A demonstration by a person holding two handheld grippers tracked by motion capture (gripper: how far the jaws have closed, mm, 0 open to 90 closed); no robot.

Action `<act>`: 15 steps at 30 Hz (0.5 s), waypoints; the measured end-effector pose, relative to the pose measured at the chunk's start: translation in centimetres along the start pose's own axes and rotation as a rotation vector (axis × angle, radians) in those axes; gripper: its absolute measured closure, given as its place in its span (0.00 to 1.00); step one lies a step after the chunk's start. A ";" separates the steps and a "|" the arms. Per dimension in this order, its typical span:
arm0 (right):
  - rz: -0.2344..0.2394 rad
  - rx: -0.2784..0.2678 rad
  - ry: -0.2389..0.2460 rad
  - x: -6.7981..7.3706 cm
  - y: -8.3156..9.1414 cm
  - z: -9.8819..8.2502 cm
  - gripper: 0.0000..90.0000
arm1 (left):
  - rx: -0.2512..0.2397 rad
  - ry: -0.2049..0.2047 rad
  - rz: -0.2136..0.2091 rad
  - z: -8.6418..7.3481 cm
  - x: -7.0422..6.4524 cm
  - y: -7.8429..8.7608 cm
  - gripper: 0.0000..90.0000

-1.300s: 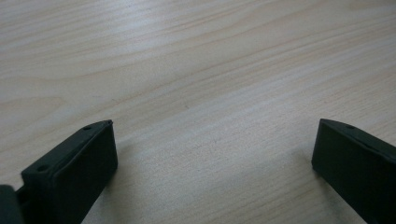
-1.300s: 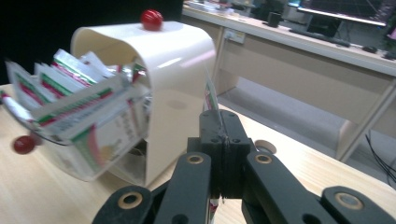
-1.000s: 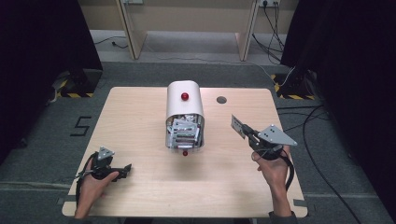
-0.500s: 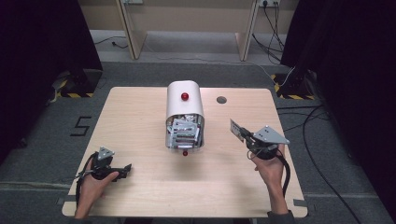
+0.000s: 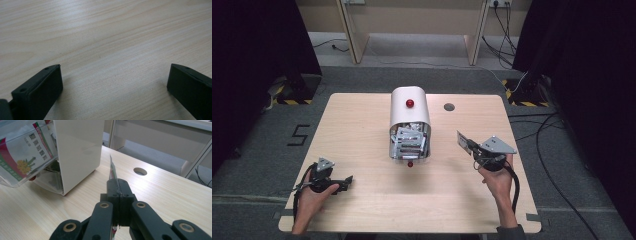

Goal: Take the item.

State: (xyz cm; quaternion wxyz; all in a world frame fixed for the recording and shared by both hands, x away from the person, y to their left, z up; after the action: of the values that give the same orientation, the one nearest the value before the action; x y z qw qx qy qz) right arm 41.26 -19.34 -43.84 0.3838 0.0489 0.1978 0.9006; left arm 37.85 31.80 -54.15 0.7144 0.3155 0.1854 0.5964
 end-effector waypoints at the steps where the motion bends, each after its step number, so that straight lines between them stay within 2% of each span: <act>1: 0.000 0.000 0.000 0.0 0.0 0.0 1.00 | 0.000 0.000 0.000 0.0 0.0 0.0 0.00; 15: 0.017 0.036 -0.020 -0.1 -1.2 -1.2 1.00 | 0.000 0.000 0.000 0.0 0.0 0.0 0.00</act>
State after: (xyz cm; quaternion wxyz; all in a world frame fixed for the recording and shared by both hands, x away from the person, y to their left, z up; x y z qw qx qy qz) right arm 41.84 -19.00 -45.37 0.3771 0.0665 0.2097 0.8997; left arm 37.85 31.80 -54.15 0.7144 0.3155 0.1855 0.5964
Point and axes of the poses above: each handheld gripper's, and its own axes: y roughly backward along the jaws, z roughly out of its top, x roughly to its left, the point moved 2 cm from there along -y, roughly forward along the jaws, and after that the axes turned 11 degrees about z, right-handed, at the moved point
